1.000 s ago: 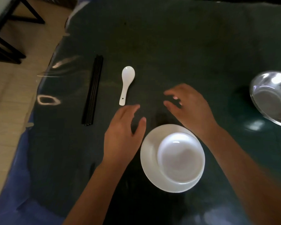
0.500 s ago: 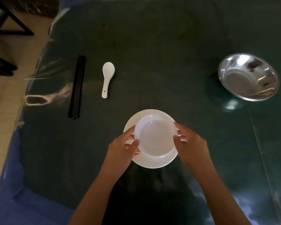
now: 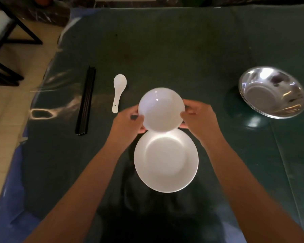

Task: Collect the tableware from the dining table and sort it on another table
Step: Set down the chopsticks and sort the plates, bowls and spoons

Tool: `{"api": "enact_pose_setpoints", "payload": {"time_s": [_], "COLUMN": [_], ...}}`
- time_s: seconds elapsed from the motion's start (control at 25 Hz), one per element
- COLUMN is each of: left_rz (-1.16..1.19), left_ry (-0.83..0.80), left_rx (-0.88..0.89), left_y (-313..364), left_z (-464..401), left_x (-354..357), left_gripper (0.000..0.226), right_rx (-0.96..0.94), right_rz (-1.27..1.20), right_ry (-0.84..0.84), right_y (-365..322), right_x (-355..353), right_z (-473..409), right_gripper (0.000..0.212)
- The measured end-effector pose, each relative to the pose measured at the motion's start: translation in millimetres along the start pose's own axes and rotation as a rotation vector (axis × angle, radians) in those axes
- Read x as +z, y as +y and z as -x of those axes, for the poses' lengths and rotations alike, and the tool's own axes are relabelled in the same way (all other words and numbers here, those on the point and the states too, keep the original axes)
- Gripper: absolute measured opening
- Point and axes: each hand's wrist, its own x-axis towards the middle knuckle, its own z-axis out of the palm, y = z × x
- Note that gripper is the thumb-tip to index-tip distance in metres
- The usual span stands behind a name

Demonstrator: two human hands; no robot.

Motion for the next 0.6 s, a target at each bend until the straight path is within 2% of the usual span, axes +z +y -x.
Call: {"api": "enact_pose_setpoints", "payload": {"time_s": [0.24,0.6], "left_rz": [0.008,0.025], "left_ry": [0.023,0.063], "left_rx": [-0.073,-0.071], "left_y": [2,-10], "left_z": [-79,-106], "left_x": [-2,1], "left_gripper": [0.031,0.029], "right_rx": [0.024,0.030], "right_rz": [0.005,-0.018], "right_ry": [-0.029,-0.017], "right_y": [-4,12], "right_x": [25,40], "right_z": [-88,-120], "right_gripper": [0.036,0.034]}}
